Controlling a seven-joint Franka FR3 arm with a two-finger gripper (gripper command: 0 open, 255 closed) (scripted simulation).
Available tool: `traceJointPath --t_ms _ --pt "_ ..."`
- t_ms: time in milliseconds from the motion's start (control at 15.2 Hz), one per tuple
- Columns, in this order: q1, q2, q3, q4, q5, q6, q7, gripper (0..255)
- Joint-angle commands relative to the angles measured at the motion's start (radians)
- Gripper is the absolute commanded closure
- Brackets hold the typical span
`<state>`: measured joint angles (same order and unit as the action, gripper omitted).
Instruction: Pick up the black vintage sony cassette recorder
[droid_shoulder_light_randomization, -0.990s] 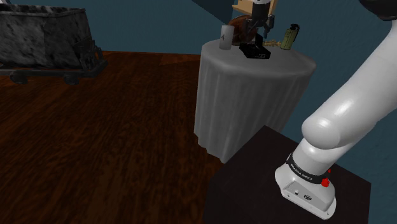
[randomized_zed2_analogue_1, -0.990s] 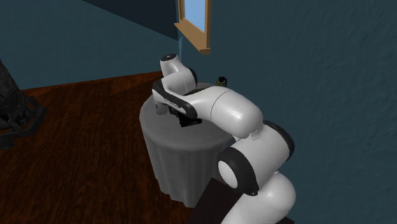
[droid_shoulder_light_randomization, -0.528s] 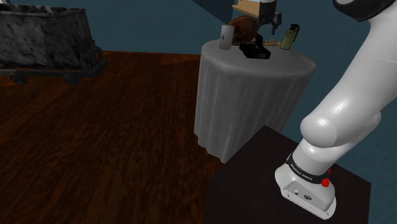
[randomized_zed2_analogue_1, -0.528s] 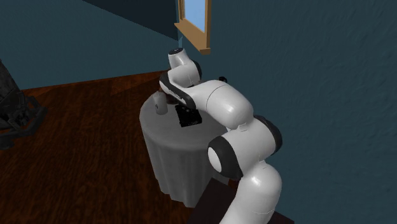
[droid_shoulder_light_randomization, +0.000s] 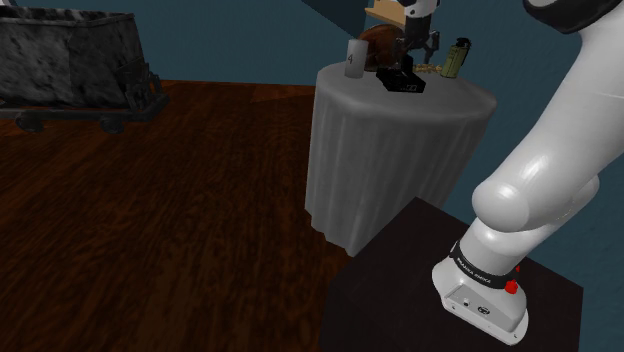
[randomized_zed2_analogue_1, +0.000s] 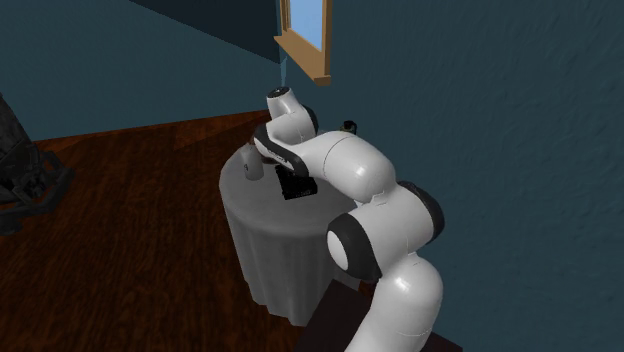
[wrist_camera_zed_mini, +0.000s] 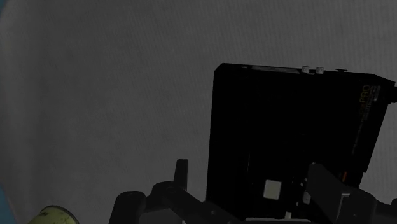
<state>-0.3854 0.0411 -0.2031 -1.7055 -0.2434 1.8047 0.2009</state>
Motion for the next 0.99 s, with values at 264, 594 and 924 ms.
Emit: traceJointPath --t_ms 264,594,924 --pt "0.000 -0.001 0.000 -0.006 0.000 0.005 0.001 255" --pt "0.000 0.001 0.000 -0.003 0.000 0.005 0.000 255" --pt "0.000 0.007 0.000 0.070 0.005 -0.061 -0.015 255"
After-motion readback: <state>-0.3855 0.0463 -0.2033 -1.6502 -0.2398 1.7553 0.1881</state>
